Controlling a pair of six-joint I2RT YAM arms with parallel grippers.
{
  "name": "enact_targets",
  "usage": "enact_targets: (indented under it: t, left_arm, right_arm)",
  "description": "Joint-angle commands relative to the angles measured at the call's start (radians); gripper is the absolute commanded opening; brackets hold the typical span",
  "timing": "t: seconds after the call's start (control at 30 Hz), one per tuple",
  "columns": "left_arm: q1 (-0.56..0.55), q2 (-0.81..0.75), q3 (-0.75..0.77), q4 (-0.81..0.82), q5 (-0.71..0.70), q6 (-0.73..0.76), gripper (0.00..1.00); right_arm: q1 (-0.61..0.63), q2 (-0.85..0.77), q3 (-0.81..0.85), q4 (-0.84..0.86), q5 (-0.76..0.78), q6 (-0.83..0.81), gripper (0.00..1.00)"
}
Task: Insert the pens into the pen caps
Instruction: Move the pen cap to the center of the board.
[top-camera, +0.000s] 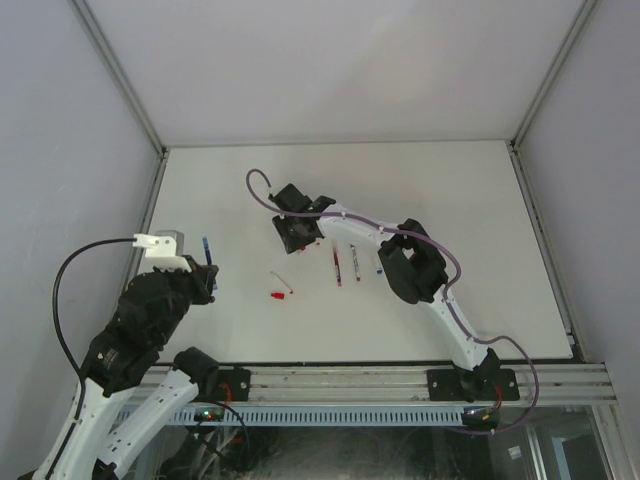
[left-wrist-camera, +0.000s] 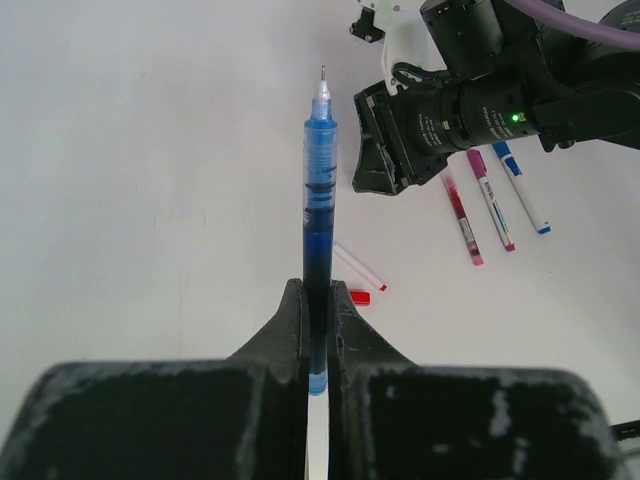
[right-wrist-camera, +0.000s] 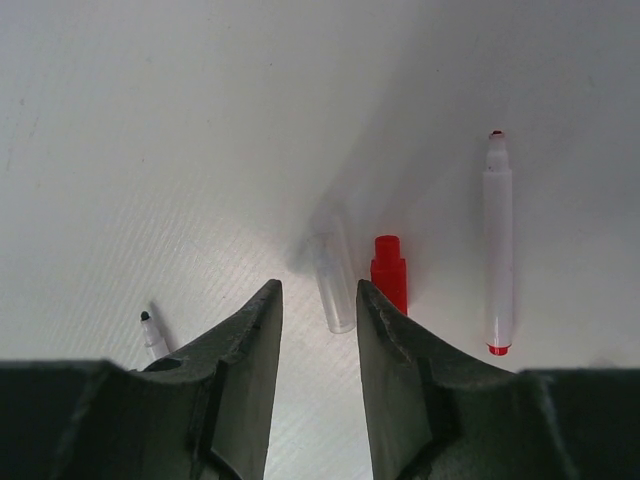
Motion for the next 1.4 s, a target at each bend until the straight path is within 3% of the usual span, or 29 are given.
enact_targets:
  t: [0.0,0.5,0.83,0.93,1.17,1.37]
  left_arm:
    - [0.006,0.008,0.004,0.044,0.018,0.019,0.0]
    - [0.006,0.003,0.001,0.046,0.015,0.019,0.0]
    - [0.007,-0.004,-0.001,0.046,0.009,0.019,0.0]
    - [0.007,-0.006,-0.001,0.047,0.01,0.019,0.0]
    - [0.006,-0.003,-0.001,0.048,0.008,0.019,0.0]
    - [0.006,-0.004,-0.001,0.047,0.009,0.019,0.0]
  right_arm:
    - [-0.004,0.0,0.049,0.005,0.014,0.005,0.35]
    - [0.034,0.076,0.116,-0.09,0.124,-0.032,0.26]
    - [0.091,0.034,0.088,-0.163,0.168,-0.067,0.13]
    - [0.117,-0.033,0.002,-0.158,0.173,-0.059,0.11]
    - [0.14,-0.301,-0.386,-0.038,0.116,0.038,0.1]
    - [0.179,-0.425,-0.573,-0.034,0.135,0.117,0.09]
